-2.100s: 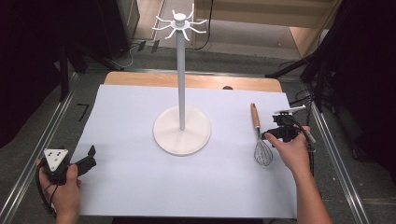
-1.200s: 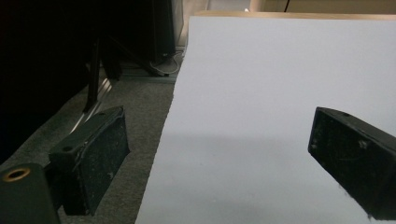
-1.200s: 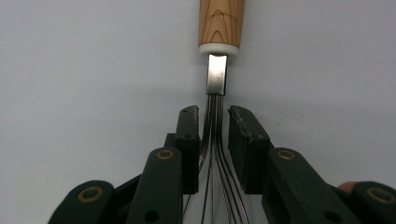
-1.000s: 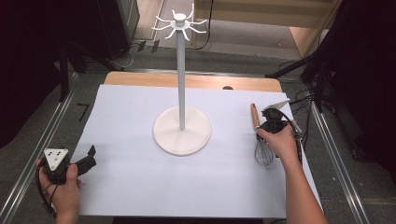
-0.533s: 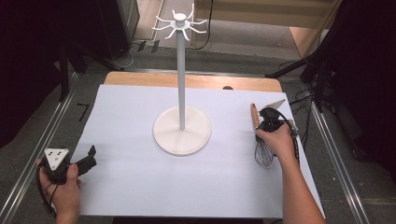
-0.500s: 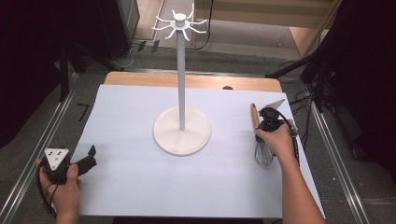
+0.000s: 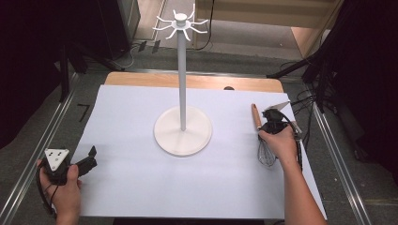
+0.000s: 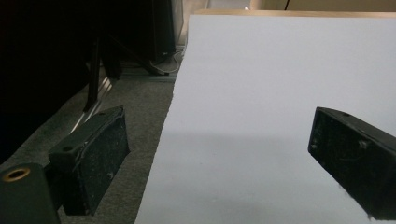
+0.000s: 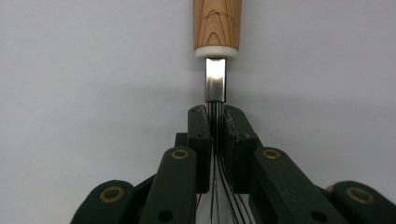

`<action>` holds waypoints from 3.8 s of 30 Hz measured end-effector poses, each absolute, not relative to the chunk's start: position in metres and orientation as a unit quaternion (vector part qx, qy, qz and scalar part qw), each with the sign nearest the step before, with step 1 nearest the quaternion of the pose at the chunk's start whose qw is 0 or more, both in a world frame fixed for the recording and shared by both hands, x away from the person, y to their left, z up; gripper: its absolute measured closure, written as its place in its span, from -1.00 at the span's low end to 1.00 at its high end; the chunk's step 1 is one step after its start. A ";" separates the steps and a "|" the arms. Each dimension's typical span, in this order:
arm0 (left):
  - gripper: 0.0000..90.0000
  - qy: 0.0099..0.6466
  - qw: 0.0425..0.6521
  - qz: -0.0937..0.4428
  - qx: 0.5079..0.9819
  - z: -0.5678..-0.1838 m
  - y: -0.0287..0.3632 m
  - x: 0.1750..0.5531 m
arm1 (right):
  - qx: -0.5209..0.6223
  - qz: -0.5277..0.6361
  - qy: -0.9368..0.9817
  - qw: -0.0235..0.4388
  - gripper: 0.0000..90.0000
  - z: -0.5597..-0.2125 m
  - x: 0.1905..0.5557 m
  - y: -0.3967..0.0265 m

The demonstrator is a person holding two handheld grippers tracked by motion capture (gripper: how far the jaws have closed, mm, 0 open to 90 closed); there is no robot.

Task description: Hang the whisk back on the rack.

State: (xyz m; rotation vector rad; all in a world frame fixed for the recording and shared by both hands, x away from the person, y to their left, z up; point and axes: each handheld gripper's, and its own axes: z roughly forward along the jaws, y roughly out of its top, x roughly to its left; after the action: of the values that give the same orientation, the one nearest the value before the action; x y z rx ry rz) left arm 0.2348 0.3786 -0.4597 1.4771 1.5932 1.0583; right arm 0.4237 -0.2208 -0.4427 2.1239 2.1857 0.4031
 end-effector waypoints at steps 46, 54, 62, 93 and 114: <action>-0.87 0.615 0.355 0.411 0.572 -0.460 0.378 0.235 | 0.527 0.450 0.702 0.161 0.87 -0.404 0.355 -0.194; -0.87 0.615 0.355 0.411 0.572 -0.460 0.378 0.235 | 0.495 0.498 0.689 0.178 0.87 -0.398 0.345 -0.186; -0.87 0.615 0.355 0.411 0.572 -0.460 0.378 0.235 | 0.446 0.547 0.677 0.209 0.87 -0.395 0.336 -0.176; -0.87 0.615 0.353 0.409 0.575 -0.460 0.378 0.235 | 0.323 0.678 0.608 0.258 0.87 -0.382 0.320 -0.144; -0.87 0.613 0.354 0.410 0.575 -0.460 0.378 0.235 | 0.284 0.727 0.571 0.255 0.87 -0.369 0.320 -0.124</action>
State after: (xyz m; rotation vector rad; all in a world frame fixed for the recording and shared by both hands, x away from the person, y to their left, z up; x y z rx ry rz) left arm 0.2349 0.3780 -0.4597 1.4854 1.5854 1.0611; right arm 0.3202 -0.1239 -0.3688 0.7707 1.5505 1.9734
